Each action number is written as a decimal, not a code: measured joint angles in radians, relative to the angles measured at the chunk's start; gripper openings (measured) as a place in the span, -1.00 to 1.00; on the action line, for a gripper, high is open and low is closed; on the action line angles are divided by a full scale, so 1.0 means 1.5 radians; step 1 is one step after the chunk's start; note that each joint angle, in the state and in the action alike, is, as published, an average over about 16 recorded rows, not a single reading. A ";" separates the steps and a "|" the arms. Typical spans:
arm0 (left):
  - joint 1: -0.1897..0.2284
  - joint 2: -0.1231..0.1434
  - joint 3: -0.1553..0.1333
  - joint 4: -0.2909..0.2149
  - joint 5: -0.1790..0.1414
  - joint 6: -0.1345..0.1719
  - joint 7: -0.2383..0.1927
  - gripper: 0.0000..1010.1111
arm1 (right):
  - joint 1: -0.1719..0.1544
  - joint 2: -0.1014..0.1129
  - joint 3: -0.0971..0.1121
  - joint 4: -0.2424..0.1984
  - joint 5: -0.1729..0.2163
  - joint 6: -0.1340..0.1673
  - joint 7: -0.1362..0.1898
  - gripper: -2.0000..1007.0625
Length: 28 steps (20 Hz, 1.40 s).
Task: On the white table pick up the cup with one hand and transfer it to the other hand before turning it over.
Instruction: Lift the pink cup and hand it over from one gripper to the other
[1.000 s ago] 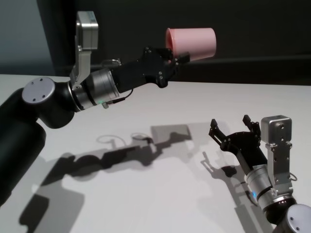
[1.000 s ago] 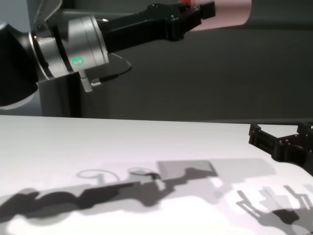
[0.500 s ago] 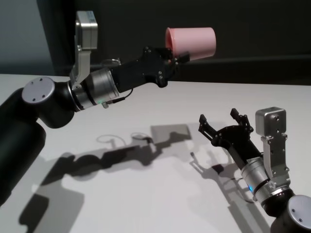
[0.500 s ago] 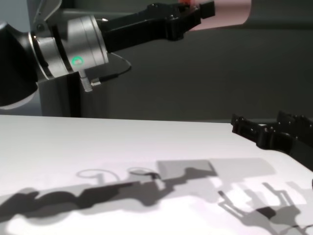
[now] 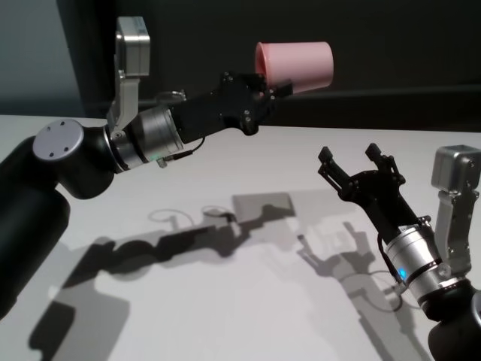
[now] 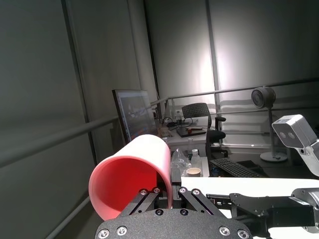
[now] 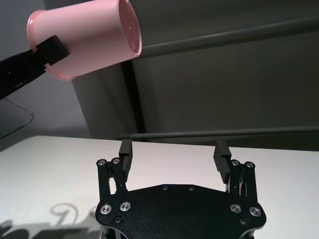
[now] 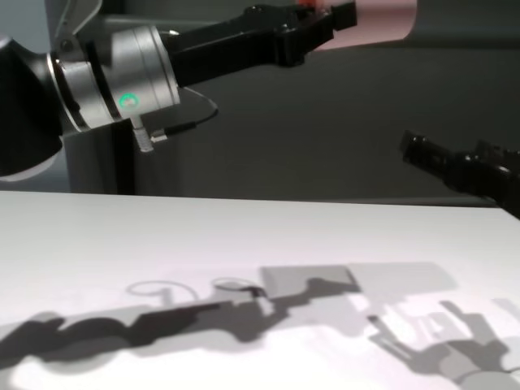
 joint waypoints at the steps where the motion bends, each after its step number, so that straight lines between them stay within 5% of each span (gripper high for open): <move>1: 0.000 0.000 0.000 0.000 0.000 0.000 0.000 -0.90 | 0.000 -0.003 0.005 -0.002 0.013 -0.002 0.008 0.99; 10: 0.000 0.000 0.000 0.000 0.000 0.000 0.000 -0.90 | 0.009 -0.031 0.047 0.000 0.186 -0.018 0.102 0.99; 18: 0.000 0.000 0.000 0.000 0.000 0.000 0.000 -0.90 | 0.030 -0.049 0.070 0.028 0.343 -0.008 0.186 0.99; 28: 0.000 0.000 0.000 0.000 0.000 0.000 0.000 -0.90 | 0.069 -0.066 0.083 0.089 0.476 0.016 0.271 0.99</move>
